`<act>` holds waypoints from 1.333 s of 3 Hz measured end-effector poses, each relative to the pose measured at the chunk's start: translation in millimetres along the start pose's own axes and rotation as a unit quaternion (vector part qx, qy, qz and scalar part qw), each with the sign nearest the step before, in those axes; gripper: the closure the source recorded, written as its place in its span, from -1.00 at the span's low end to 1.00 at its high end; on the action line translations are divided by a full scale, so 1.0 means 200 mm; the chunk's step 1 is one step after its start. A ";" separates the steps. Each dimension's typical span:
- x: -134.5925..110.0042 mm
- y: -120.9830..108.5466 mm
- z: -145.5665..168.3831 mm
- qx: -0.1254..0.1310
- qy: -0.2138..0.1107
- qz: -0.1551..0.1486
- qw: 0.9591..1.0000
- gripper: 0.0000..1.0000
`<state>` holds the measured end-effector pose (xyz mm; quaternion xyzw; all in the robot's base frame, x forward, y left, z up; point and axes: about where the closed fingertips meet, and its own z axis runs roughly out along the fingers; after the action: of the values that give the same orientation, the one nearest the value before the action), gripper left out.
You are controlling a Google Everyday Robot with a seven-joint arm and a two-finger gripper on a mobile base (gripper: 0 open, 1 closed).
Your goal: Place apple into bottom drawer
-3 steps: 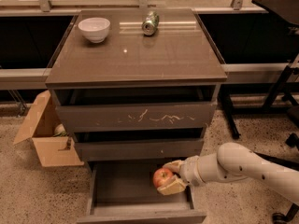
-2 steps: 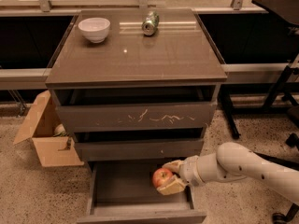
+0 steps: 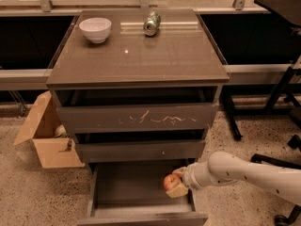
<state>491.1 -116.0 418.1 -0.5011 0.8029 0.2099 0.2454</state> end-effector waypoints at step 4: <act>0.57 -0.36 0.60 -0.050 -0.032 0.002 0.998 1.00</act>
Offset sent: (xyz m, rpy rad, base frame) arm 0.0369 -0.0617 -0.1609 0.0477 0.0128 0.0223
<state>534.9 -156.3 247.3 -0.5037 0.7845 0.2659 0.2451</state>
